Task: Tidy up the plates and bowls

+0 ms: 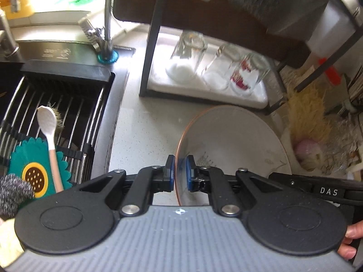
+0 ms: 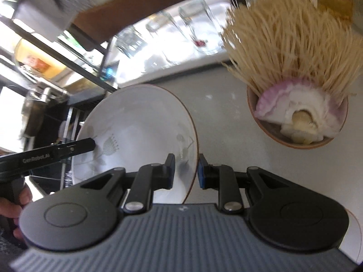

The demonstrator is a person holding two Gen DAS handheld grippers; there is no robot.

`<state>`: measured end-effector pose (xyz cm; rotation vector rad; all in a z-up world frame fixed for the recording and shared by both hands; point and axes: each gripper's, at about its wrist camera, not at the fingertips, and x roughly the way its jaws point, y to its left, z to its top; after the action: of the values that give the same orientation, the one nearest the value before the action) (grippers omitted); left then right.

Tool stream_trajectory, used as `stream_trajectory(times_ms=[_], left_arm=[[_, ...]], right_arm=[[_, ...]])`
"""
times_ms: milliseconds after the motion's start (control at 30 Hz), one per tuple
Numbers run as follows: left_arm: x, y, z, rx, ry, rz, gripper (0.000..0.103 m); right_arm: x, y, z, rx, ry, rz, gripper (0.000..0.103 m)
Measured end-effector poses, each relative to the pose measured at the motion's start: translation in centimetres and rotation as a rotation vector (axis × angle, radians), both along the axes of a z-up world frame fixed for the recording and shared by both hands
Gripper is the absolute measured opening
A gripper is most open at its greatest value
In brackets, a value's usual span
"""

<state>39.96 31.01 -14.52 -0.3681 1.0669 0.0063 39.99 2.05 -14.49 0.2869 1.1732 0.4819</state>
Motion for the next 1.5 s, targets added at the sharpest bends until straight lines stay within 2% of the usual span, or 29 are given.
stream_trajectory(times_ms=[133, 233, 533, 700, 1067, 1500], left_arm=[[-0.9, -0.5, 1.7, -0.028, -0.016, 0.04, 0.011], [-1.7, -1.6, 2.8, -0.021, -0.026, 0.042, 0.011], [-4.2, -7.2, 5.2, -0.028, -0.061, 0.051, 0.012], [-5.8, -10.8, 5.3, -0.035, -0.078, 0.045, 0.012], [-9.6, -17.9, 2.5, -0.046, -0.063, 0.031, 0.012], [-10.6, -21.5, -3.1, -0.076, 0.028, 0.018, 0.013]], right_arm=[[-0.6, -1.3, 1.7, 0.037, -0.027, 0.002, 0.023], [-1.0, -2.5, 2.8, 0.055, -0.048, 0.005, 0.023], [-3.7, -7.7, 5.2, 0.058, -0.094, 0.004, 0.023], [-5.4, -10.9, 5.7, 0.042, -0.118, -0.006, 0.023], [-9.2, -16.4, 3.3, -0.009, -0.122, -0.022, 0.023], [-10.4, -18.6, -0.6, -0.098, -0.108, -0.021, 0.023]])
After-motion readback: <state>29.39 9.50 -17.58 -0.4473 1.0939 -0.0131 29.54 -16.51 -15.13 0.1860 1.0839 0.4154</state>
